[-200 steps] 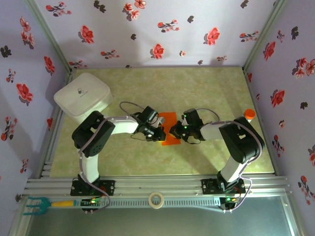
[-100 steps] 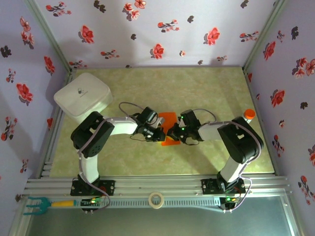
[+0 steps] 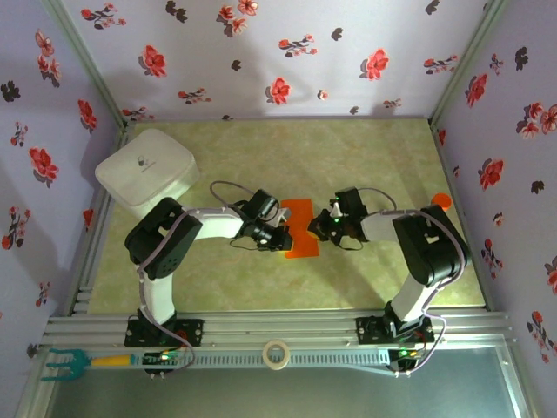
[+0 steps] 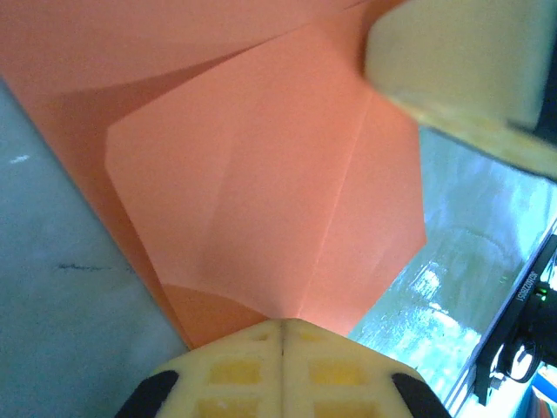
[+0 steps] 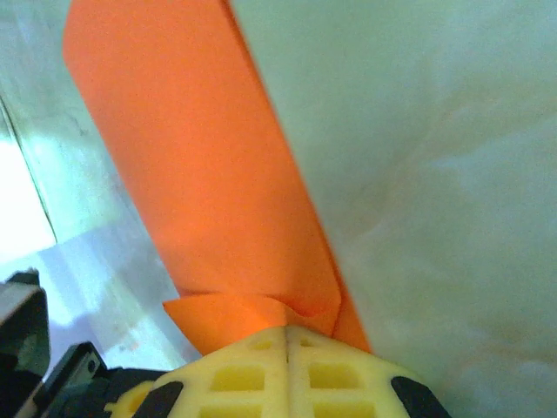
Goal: Fold a paper plane with a square sheet of paper (pick it up from the middle)
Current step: Fold the triangle a second time at the center of the table.
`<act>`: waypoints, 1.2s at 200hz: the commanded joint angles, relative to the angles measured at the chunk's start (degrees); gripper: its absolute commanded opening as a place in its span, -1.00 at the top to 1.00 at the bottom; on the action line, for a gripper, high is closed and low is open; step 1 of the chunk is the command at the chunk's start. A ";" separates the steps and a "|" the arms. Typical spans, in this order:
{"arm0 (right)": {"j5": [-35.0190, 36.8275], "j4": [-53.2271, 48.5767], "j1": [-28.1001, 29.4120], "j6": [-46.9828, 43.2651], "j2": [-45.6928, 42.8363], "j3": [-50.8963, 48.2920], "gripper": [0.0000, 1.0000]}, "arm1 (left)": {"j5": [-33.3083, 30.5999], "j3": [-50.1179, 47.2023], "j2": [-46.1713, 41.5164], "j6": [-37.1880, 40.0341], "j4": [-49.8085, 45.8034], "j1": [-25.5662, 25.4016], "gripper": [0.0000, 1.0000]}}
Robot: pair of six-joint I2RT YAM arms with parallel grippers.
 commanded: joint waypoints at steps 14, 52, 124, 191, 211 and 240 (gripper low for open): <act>5.21 -1.81 -4.38 -1.08 1.37 1.33 1.00 | -5.33 -2.90 2.47 1.37 -7.48 0.21 1.00; 4.49 -5.05 -5.01 -1.87 -2.63 3.36 1.00 | -5.37 -2.81 2.24 1.56 -7.65 0.22 1.00; 0.68 -3.89 3.00 -0.76 -2.70 3.77 1.00 | -5.35 -2.19 1.36 1.53 -7.66 0.17 1.00; 5.37 -5.70 3.18 -2.02 1.96 1.03 1.00 | -3.83 0.56 -2.09 -0.88 -7.42 0.21 1.00; 5.53 -4.97 3.12 -1.54 2.21 0.28 1.00 | -3.73 2.56 -3.75 -2.52 -6.85 0.22 0.99; 5.65 -4.04 3.13 -0.87 1.99 -0.14 1.00 | -1.79 5.37 -3.12 -4.85 -4.66 -0.29 0.97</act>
